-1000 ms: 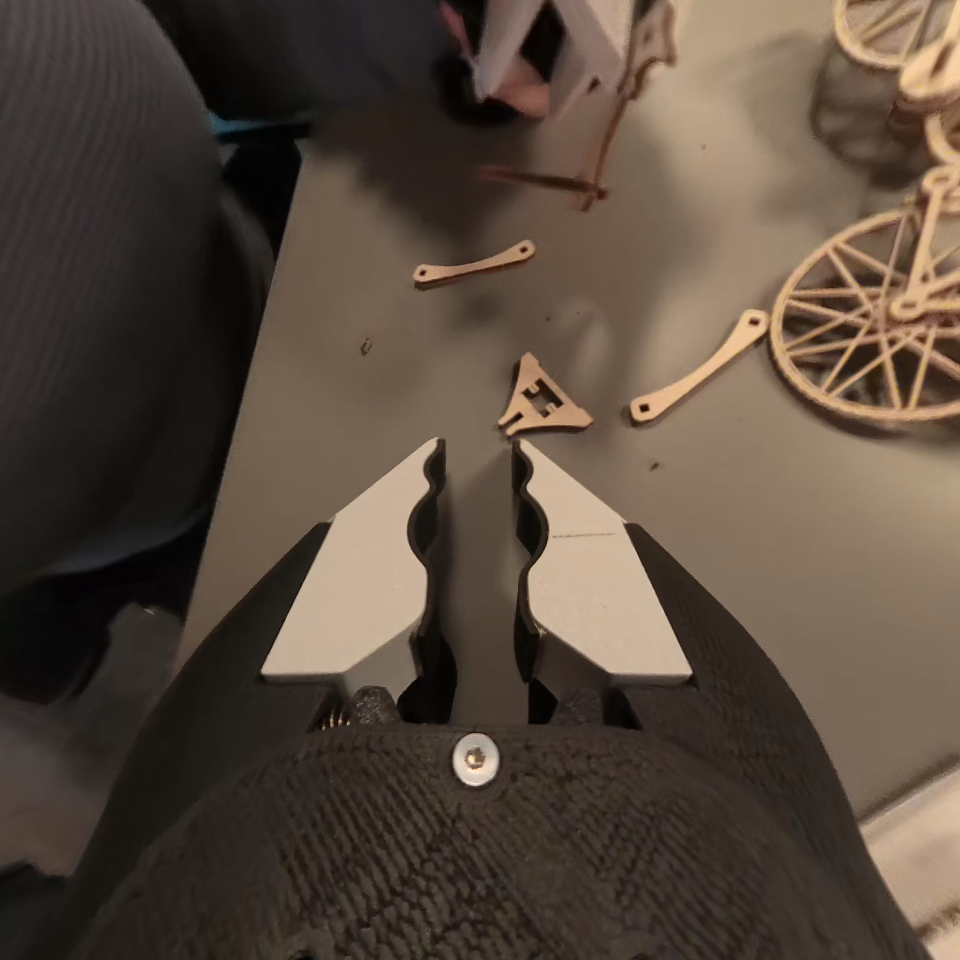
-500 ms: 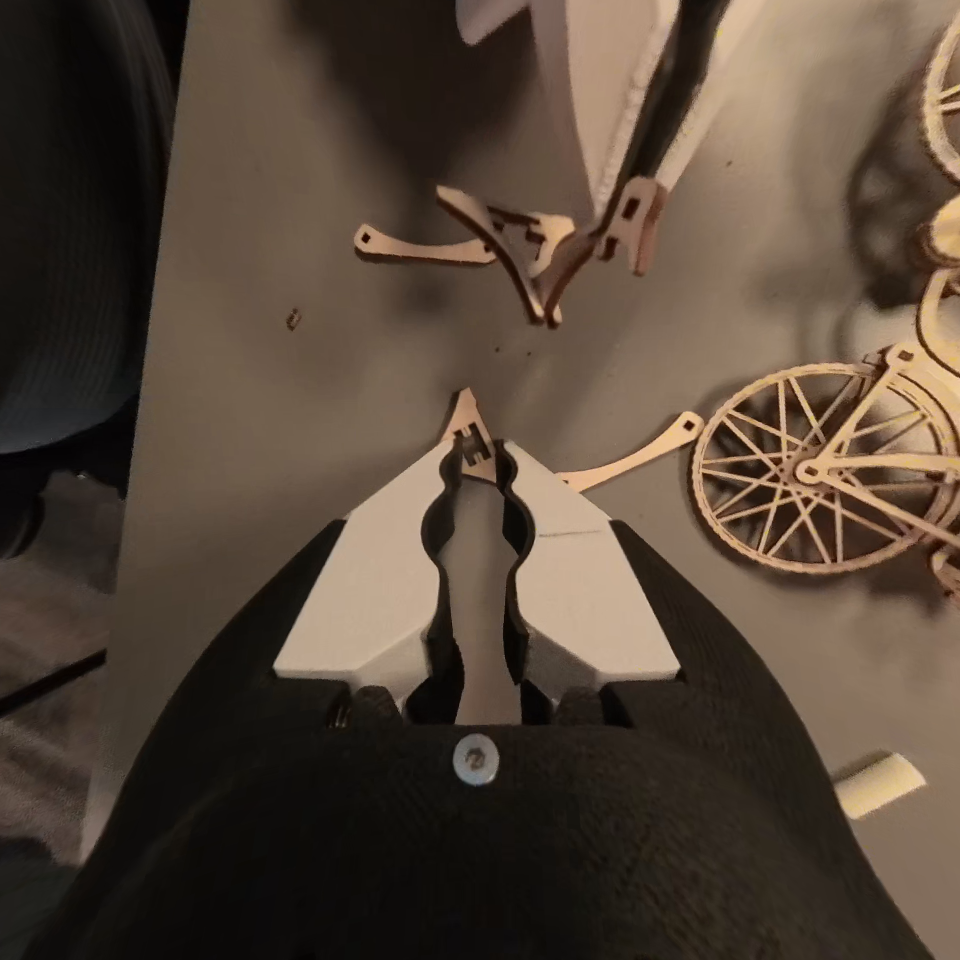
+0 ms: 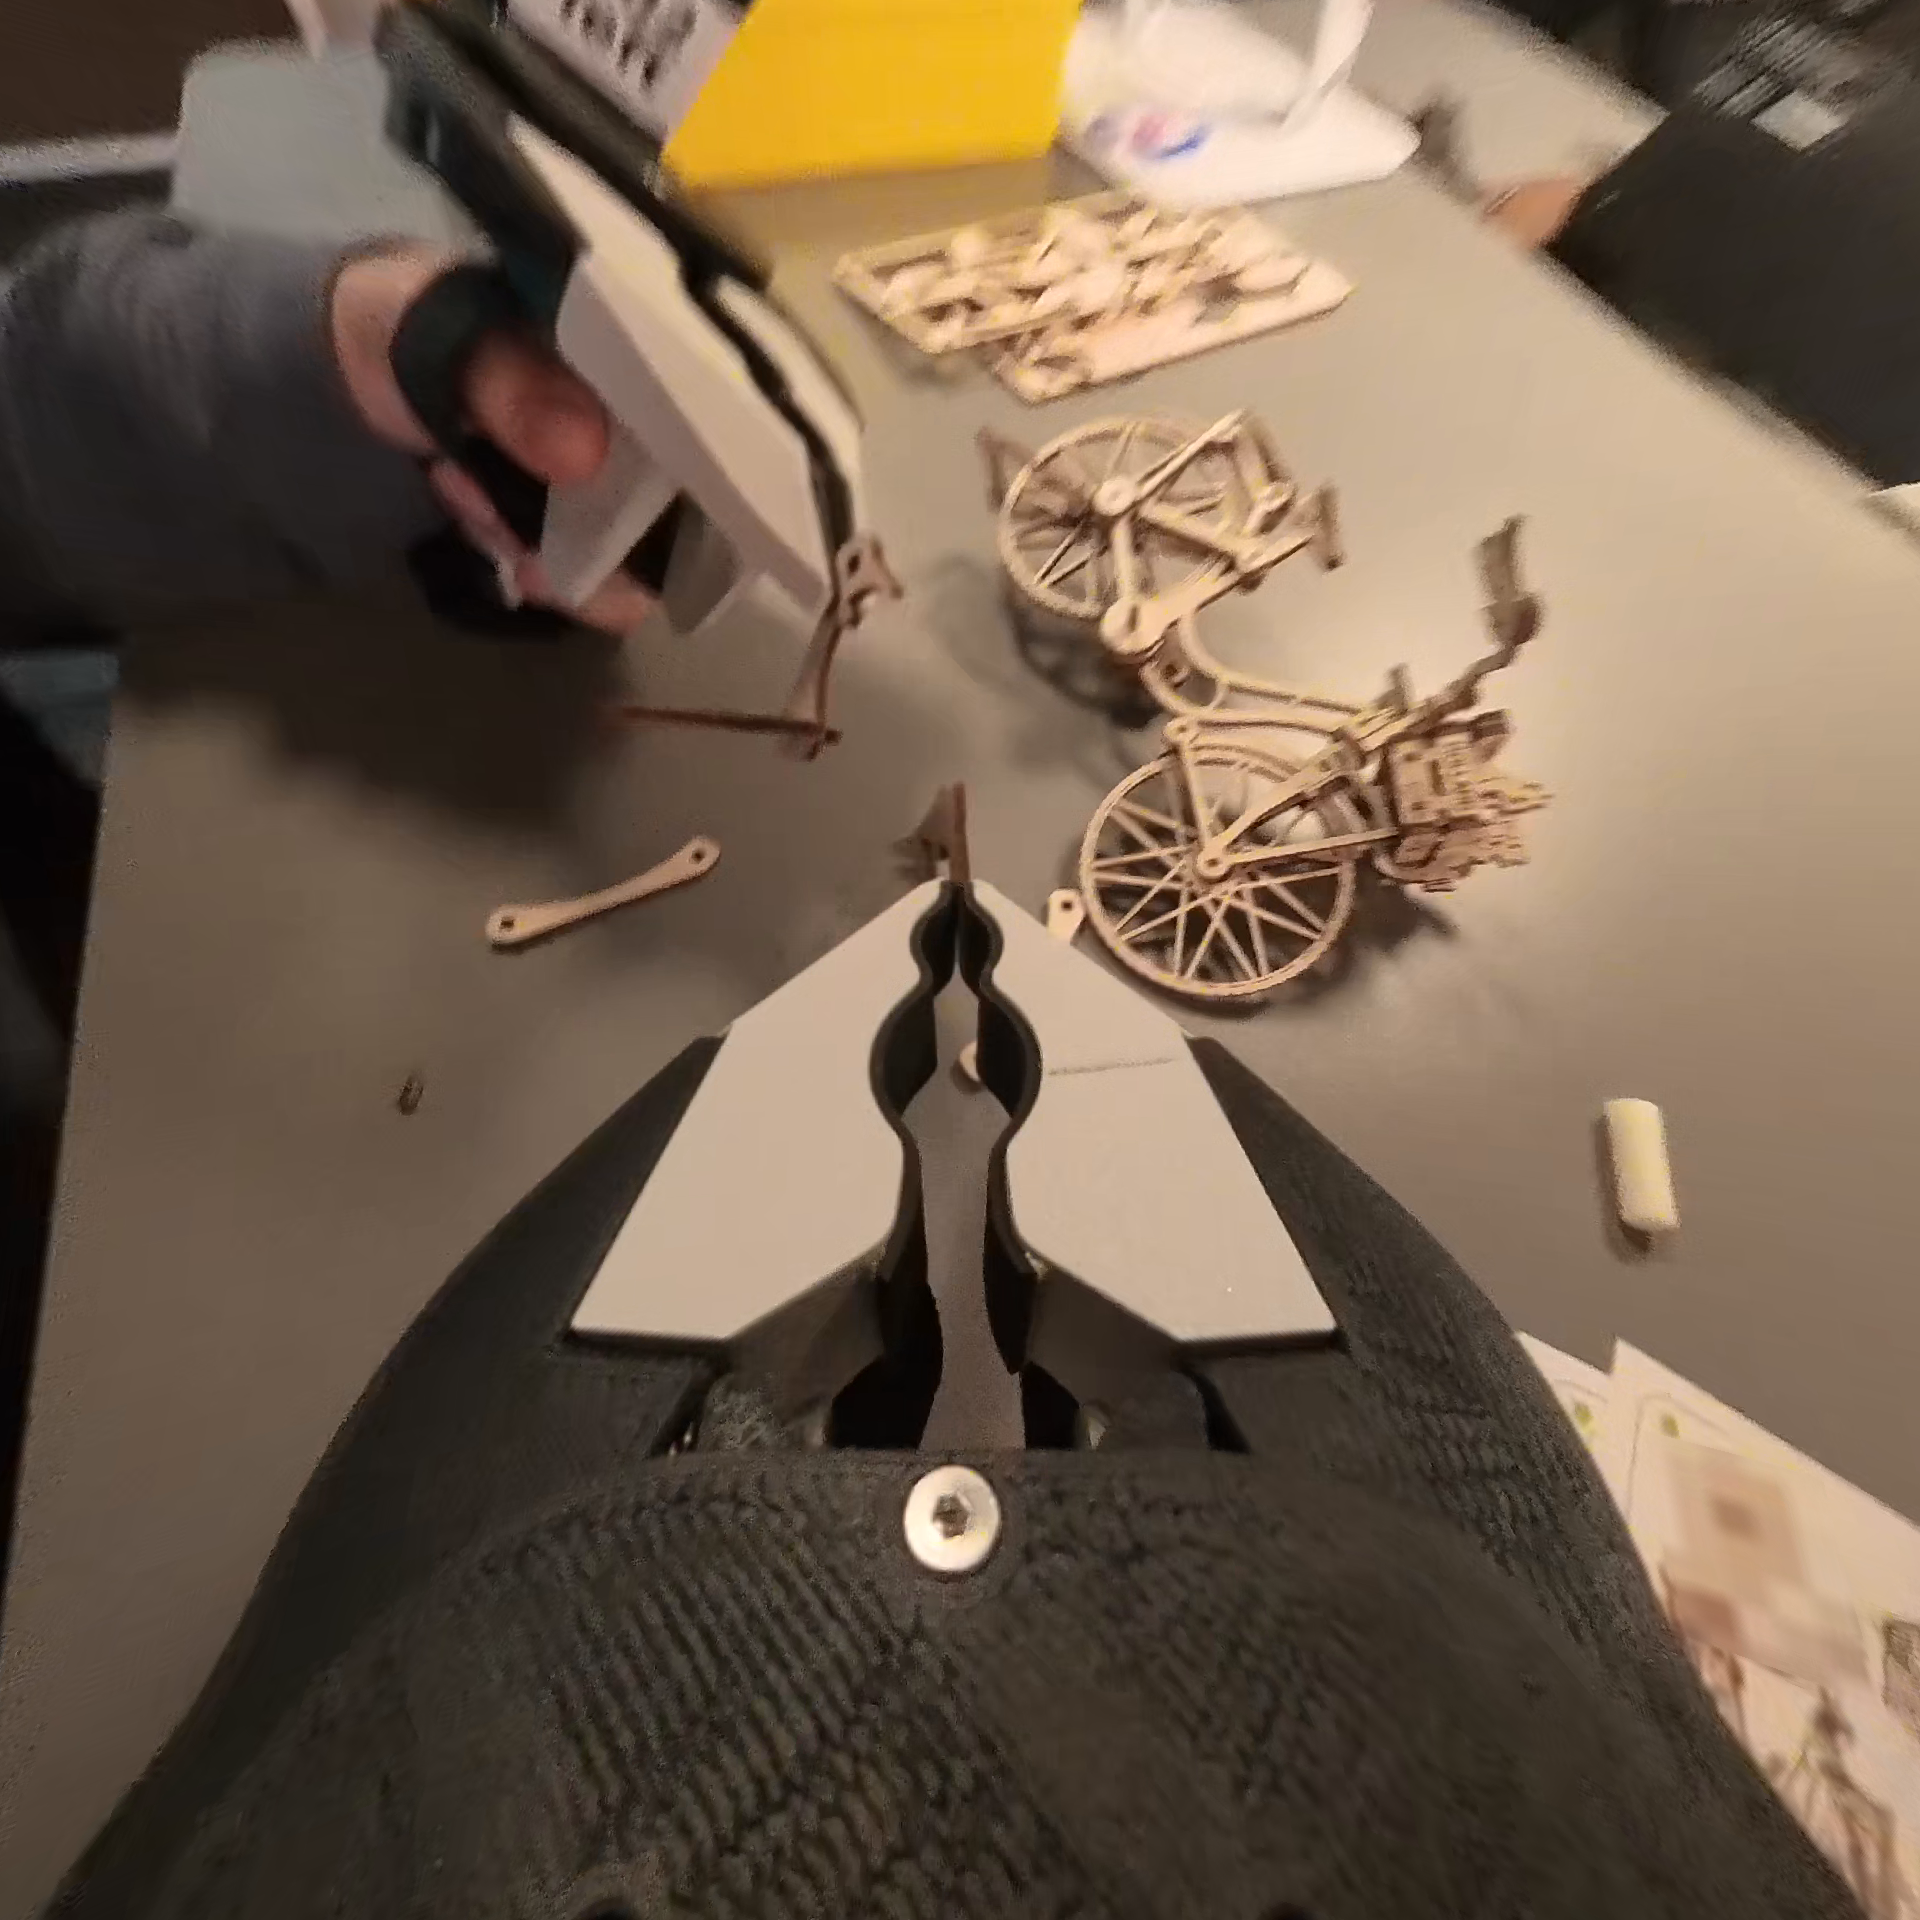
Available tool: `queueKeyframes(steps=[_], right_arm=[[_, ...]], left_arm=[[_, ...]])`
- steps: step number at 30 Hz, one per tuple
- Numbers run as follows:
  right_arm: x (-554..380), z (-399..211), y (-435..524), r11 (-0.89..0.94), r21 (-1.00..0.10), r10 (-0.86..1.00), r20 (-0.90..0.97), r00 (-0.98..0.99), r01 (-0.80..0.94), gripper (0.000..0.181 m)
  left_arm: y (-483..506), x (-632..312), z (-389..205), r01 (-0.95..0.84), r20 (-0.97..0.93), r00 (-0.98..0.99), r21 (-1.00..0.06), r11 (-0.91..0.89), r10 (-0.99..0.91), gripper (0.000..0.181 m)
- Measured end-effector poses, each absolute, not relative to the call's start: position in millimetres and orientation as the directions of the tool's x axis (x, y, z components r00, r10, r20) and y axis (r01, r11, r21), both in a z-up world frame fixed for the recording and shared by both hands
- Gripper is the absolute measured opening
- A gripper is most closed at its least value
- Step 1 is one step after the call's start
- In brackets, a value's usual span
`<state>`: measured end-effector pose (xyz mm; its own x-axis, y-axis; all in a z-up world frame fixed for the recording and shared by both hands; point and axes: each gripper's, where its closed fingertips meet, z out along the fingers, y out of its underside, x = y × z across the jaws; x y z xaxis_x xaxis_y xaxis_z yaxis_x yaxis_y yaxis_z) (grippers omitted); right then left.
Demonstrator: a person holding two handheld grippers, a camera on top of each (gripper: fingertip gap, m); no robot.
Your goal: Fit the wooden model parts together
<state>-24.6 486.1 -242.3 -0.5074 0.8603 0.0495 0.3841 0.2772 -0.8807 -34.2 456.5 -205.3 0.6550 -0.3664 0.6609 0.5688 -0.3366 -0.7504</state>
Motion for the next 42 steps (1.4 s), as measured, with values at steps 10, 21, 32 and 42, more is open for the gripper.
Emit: queueKeyframes(steps=[10,21,32,42], right_arm=[[-5,-261,485,0.341,-0.735,0.861,-0.005,-0.508,0.586,0.0],[-70,-273,463,0.682,-0.432,0.653,-0.004,-0.758,0.59,0.029],[-76,-292,455,0.612,-0.331,0.773,0.059,-0.632,0.718,0.003],[-57,-261,429,0.637,-0.591,0.682,0.134,-0.719,0.495,0.0]], left_arm=[[447,-58,-209,0.488,0.568,0.785,-0.813,-0.318,-0.248,0.002],[402,-85,-201,0.418,0.483,0.85,-0.861,-0.289,-0.21,0.002],[387,-98,-249,0.407,0.537,0.841,-0.707,-0.579,-0.063,0.001],[383,-88,-214,0.24,0.348,0.913,-0.882,-0.406,-0.215,0.033]])
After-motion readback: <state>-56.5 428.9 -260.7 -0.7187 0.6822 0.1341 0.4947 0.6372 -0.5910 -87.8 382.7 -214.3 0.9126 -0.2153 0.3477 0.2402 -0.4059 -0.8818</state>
